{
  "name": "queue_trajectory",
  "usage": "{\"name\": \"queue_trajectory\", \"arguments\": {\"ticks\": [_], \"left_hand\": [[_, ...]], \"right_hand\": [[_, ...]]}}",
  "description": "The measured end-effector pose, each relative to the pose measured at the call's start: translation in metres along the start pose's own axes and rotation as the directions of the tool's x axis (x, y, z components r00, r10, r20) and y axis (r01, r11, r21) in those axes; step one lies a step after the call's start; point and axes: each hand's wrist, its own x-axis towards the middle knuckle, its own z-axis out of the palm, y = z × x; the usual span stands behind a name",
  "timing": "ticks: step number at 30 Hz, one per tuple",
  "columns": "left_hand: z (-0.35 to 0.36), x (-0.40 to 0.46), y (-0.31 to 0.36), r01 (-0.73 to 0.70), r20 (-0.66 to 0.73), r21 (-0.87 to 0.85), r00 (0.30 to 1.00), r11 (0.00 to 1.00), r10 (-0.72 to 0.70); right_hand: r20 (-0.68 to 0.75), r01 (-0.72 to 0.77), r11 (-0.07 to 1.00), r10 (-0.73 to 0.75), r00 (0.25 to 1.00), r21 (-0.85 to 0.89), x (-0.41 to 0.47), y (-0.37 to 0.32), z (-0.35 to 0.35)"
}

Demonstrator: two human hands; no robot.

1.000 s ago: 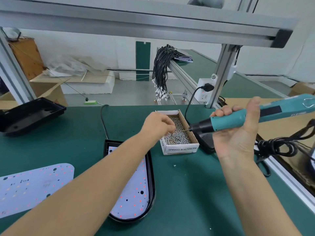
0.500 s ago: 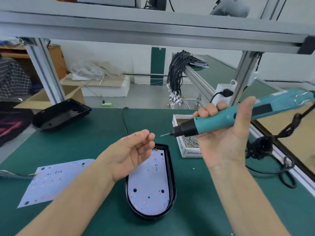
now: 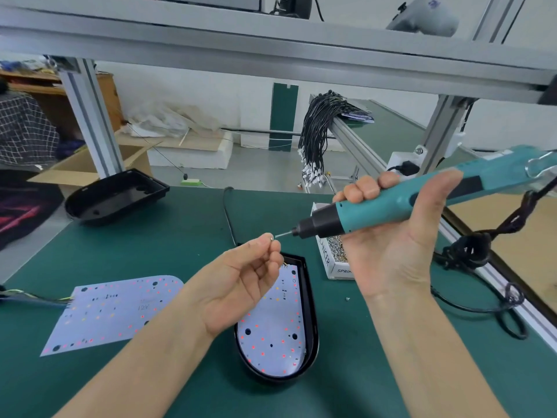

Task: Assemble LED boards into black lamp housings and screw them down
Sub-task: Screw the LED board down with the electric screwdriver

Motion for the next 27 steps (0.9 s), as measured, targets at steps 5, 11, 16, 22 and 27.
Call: {"name": "queue_trajectory", "arguments": {"ticks": [5,11,16,22,27], "left_hand": [[0.0034,-0.0013,-0.0011,-0.005,0.026,-0.007,1.000,1.000,0.006],[0.0042,-0.0013,-0.0052,-0.002,0.036,-0.023,0.999,1.000,0.003],[0.0042,-0.0011,-0.0044,-0.002,0.061,-0.086,0.998,0.996,0.007],[0.0041,-0.0024,-0.0036,-0.007,0.091,-0.092,0.996,0.996,0.016],[0.0032,-0.0024,-0.0046,-0.004,0.088,-0.093,0.996,0.996,0.013]], "right_hand": [[0.003,0.001,1.000,-0.001,1.000,-0.003,0.0002,-0.0005,0.0002],[-0.016,-0.005,1.000,0.005,1.000,0.004,-0.0003,0.0022,0.0007],[-0.021,0.003,1.000,-0.002,1.000,0.025,0.0022,-0.0004,0.0007],[-0.026,0.002,1.000,-0.002,1.000,0.013,0.0017,-0.0009,0.0016],[-0.038,0.000,1.000,0.001,0.999,0.016,0.0010,0.0004,0.0001]]}}
